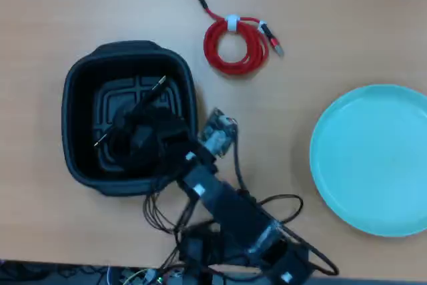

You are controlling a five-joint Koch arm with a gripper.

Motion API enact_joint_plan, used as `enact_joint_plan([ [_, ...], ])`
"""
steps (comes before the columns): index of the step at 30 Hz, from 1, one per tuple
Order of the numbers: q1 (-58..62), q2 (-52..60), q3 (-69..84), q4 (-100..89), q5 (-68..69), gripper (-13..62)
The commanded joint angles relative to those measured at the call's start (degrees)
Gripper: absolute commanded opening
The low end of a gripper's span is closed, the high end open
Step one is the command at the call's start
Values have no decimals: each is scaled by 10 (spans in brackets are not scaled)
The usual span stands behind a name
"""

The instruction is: Put a black charging cable in a black bowl and put a red charging cable in a green bowl

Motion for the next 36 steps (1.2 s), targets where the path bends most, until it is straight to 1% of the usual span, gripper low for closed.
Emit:
enact_joint_plan([
  [1,-2,60,-99,-7,6,462],
  [4,3,57,-176,-2,-17,461],
  [7,18,54,-233,-19,-79,459],
  [10,69,49,-261,-86,-137,456],
  [12,120,36,-259,-149,-150,456],
  [17,198,-94,-298,-300,-148,457],
  [19,217,-156,-339,-321,-148,456],
  [23,244,-255,-417,-289,-148,455],
  [29,300,-330,-439,-160,-147,455],
  [33,330,-342,-459,-67,-147,454],
  [36,350,-339,-461,47,-147,454],
])
